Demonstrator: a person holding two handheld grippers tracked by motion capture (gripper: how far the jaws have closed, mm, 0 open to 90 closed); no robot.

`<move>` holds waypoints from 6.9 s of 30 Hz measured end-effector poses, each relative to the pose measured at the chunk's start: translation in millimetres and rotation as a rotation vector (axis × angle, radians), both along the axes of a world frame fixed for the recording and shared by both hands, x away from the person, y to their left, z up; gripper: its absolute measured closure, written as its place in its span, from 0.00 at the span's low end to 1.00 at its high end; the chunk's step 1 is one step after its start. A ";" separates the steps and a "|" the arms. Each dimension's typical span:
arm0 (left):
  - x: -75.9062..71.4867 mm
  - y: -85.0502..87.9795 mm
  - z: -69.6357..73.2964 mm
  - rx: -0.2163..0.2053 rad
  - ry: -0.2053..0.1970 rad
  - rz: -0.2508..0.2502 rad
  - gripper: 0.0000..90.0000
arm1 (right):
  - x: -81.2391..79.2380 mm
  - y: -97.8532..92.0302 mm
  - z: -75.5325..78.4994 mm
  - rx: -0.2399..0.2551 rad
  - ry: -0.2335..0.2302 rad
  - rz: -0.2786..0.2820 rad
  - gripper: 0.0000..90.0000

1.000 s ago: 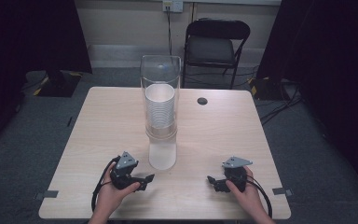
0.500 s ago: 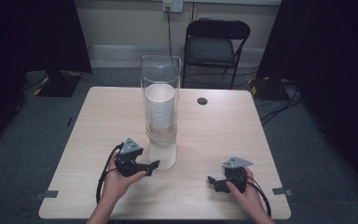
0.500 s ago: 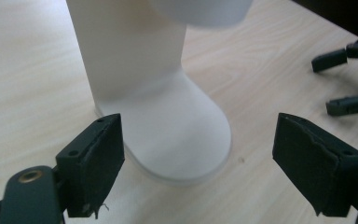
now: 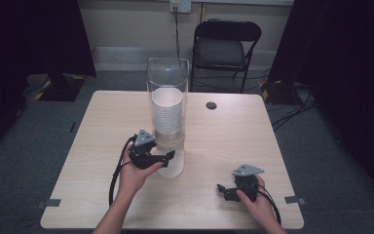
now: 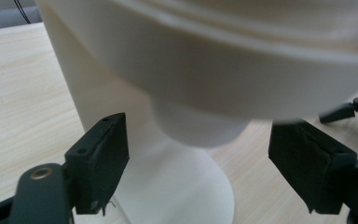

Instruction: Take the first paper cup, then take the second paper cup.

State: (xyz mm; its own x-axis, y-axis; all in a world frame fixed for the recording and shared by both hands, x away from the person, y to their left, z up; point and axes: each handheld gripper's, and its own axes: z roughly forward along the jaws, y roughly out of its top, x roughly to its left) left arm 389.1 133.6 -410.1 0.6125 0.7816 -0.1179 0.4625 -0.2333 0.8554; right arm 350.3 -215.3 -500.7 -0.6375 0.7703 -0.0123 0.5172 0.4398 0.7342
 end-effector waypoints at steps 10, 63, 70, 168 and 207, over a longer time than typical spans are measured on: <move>8.3 -8.7 -0.6 0.002 -0.044 0.025 0.26 | 0.1 0.0 0.0 0.001 -0.001 0.001 0.15; -5.4 -18.8 -78.7 0.138 -0.019 0.131 0.41 | -1.4 0.6 0.1 0.001 0.003 -0.013 0.15; -10.4 -8.6 -75.9 0.088 -0.026 0.099 0.40 | -0.5 0.4 -0.1 0.001 0.001 -0.005 0.14; -57.7 73.4 -91.5 0.218 0.079 -0.135 0.17 | 24.3 86.9 1.1 -0.014 0.015 0.090 0.15; -58.5 76.8 -91.5 0.220 0.081 -0.150 0.16 | 56.4 145.5 79.1 0.195 -0.089 0.112 0.24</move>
